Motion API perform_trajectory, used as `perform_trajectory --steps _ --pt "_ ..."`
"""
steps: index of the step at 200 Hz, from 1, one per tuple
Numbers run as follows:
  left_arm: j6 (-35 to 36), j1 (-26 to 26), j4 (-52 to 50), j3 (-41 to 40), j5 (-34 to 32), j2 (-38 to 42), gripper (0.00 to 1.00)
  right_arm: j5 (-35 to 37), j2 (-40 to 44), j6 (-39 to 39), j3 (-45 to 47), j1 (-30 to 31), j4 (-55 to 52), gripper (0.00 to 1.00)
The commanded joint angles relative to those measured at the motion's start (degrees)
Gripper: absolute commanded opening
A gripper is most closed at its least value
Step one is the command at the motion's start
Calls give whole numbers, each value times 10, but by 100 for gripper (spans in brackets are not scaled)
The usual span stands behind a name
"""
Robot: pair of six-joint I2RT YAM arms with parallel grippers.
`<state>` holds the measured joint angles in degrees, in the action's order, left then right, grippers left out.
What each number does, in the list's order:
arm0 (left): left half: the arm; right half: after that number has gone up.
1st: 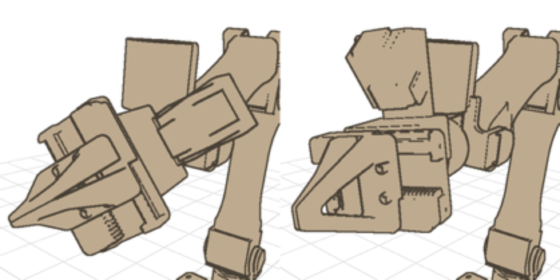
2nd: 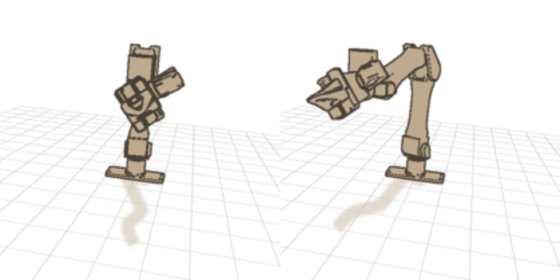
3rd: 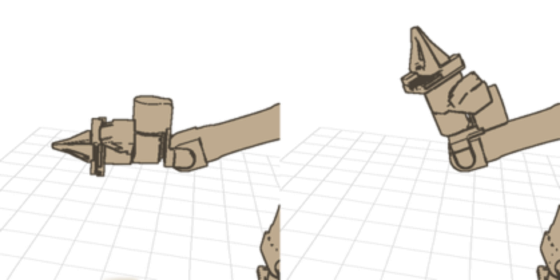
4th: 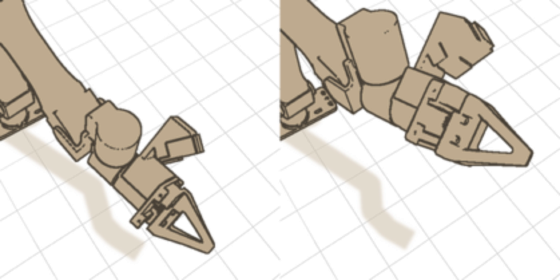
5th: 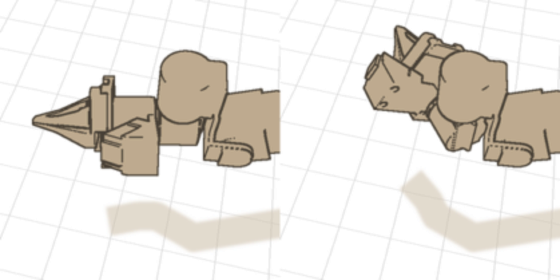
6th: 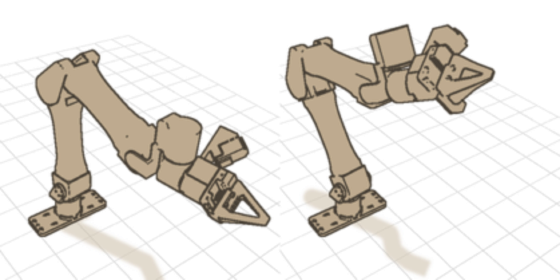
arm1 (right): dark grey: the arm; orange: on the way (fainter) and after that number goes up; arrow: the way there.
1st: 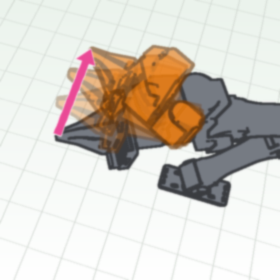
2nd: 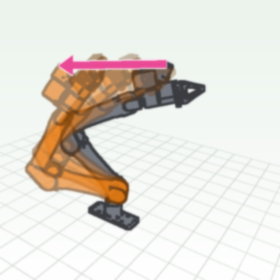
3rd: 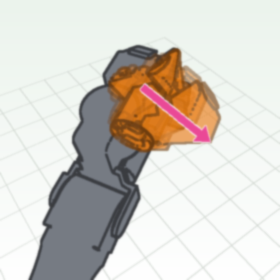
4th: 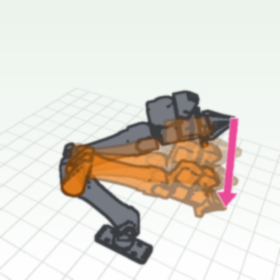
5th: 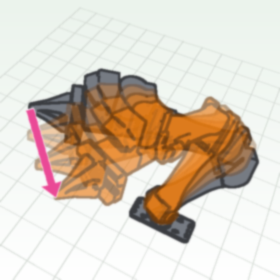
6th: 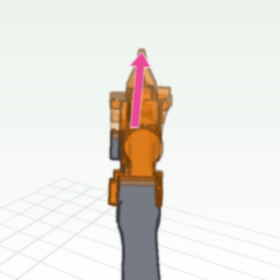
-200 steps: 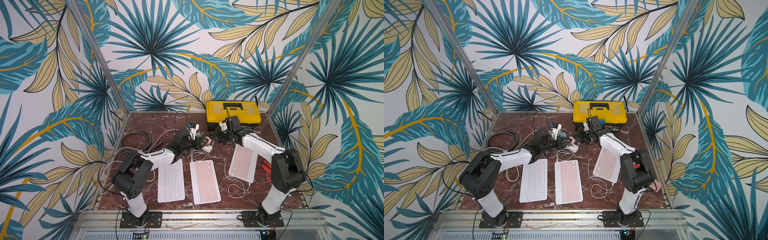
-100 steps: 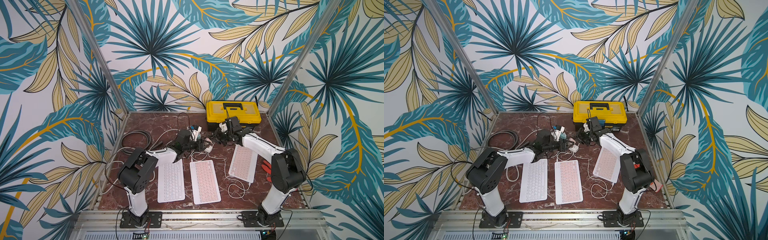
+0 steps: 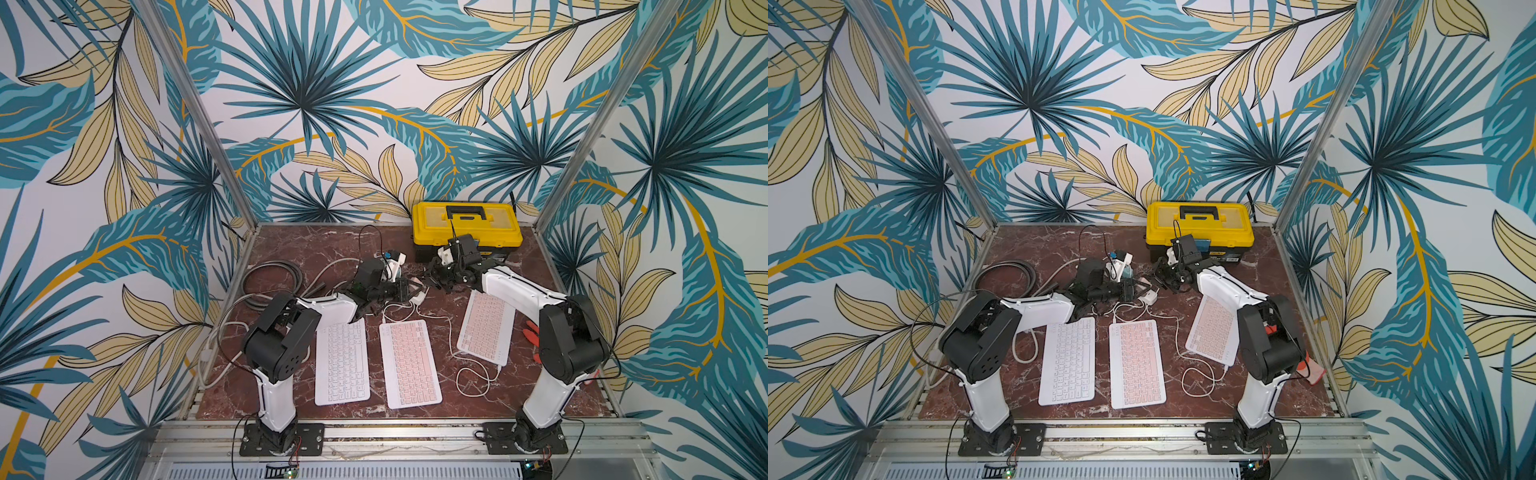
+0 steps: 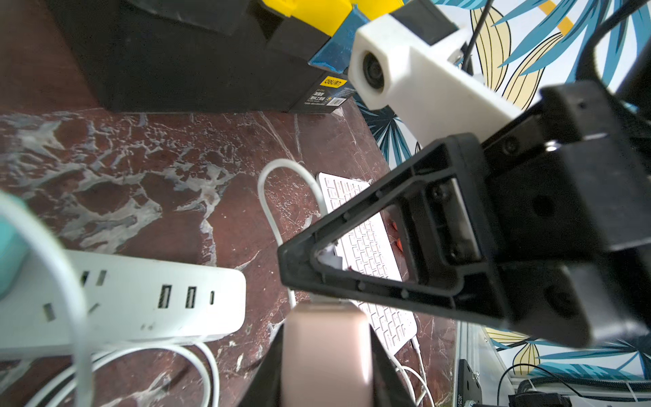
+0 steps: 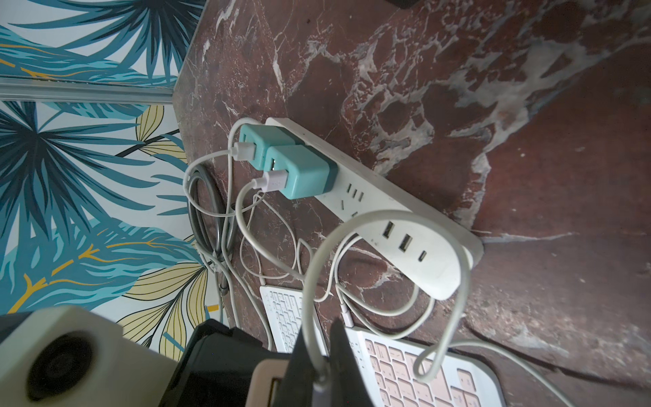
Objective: Unplug the wireless keyboard
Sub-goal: Remove the power cord from the plug.
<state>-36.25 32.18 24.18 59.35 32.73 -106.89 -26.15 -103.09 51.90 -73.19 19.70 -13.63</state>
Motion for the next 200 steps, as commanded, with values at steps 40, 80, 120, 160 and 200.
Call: perform_trajectory --steps 40,80,120,160,200 --pt "63 4 22 -37 71 41 0 31 5 27 36 -41 32 0" --pt "32 -1 22 -49 46 52 0 106 28 29 61 -54 33 0" --pt "11 -7 22 -40 48 47 0 198 74 29 114 -55 56 0" --pt "3 -5 21 -18 67 32 0 205 79 29 118 -64 63 0" --pt "-27 -1 22 34 51 -14 0 189 72 -22 109 -65 38 0"
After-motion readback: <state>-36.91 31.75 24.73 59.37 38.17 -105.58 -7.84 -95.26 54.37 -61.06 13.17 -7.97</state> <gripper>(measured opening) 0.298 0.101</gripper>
